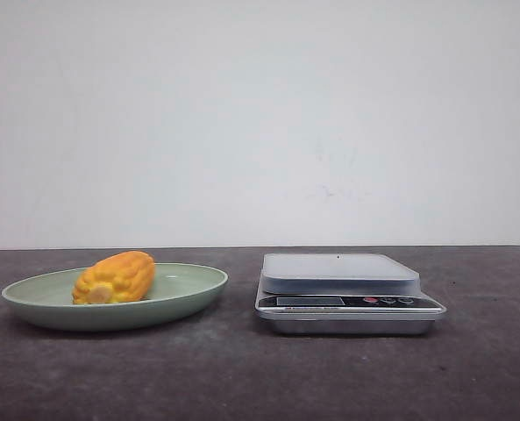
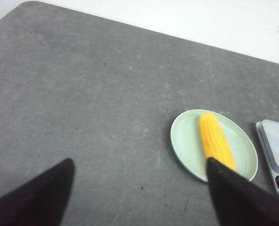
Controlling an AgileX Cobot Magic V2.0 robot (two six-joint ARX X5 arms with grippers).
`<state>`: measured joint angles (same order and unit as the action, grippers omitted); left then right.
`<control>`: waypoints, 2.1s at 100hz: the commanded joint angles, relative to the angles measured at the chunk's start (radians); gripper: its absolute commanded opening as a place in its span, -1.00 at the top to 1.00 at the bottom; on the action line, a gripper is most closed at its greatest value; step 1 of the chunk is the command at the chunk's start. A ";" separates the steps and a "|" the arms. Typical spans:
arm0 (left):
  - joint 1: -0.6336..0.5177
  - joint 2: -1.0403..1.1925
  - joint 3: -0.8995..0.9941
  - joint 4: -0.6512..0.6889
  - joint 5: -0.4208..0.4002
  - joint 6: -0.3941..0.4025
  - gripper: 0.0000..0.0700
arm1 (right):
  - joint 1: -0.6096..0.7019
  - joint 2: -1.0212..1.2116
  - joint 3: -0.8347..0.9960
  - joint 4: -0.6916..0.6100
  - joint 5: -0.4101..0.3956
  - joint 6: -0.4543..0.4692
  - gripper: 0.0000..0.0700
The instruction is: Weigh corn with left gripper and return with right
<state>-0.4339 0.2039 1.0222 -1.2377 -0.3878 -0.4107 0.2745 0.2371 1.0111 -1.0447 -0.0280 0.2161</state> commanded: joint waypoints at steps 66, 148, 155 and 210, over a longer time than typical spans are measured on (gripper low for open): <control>-0.002 0.004 -0.003 0.071 0.025 0.035 0.96 | 0.003 -0.005 -0.076 0.103 0.019 0.019 0.98; 0.245 -0.094 -0.332 0.580 0.121 0.169 0.96 | 0.003 -0.005 -0.076 0.103 0.019 0.019 0.98; 0.294 -0.124 -0.444 0.683 0.192 0.195 0.96 | 0.003 -0.005 -0.076 0.103 0.019 0.019 0.98; 0.438 -0.201 -0.993 1.214 0.365 0.228 0.96 | 0.003 -0.005 -0.075 0.103 0.019 0.019 0.98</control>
<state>-0.0010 0.0055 0.0452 -0.0460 -0.0437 -0.1997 0.2745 0.2321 0.9279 -0.9527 -0.0105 0.2188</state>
